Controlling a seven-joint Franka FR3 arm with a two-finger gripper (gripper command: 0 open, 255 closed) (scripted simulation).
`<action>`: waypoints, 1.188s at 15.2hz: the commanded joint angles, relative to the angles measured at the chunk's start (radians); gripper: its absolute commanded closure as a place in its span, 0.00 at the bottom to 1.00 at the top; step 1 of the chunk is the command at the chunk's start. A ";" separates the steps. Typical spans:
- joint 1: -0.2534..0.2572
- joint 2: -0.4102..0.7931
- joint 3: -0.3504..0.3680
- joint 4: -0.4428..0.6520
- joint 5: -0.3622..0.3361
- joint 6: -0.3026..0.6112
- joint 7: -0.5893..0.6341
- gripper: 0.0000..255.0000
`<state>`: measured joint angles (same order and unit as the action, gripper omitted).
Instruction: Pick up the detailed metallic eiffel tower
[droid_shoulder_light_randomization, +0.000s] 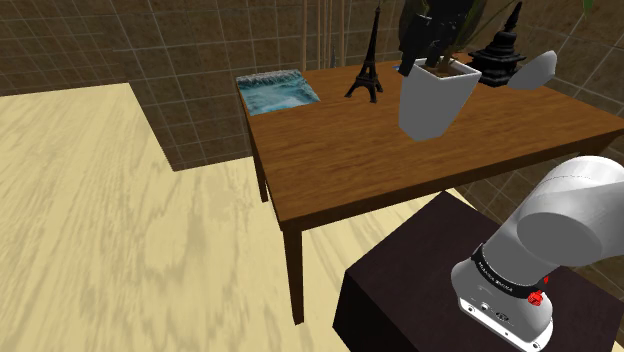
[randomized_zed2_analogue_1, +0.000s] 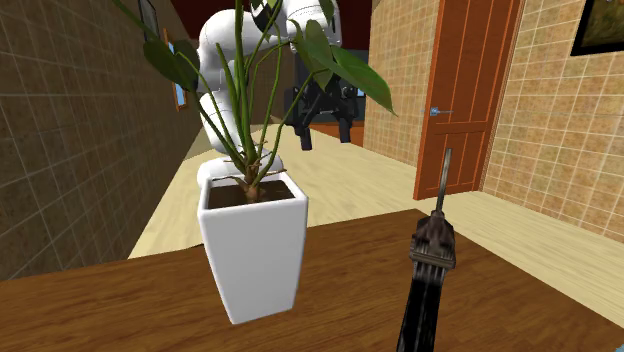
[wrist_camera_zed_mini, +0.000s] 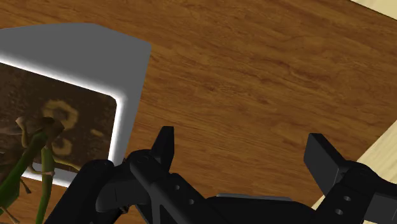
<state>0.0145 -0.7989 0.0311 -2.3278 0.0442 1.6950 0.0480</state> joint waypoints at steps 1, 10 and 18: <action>0.000 0.000 0.000 0.000 0.000 0.000 0.000 0.00; 0.017 0.084 -0.231 -0.109 -0.005 0.380 -0.312 0.00; 0.151 0.284 -0.495 -0.050 0.136 0.659 -0.662 0.00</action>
<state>0.1399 -0.5477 -0.4247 -2.4044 0.1519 2.3283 -0.5589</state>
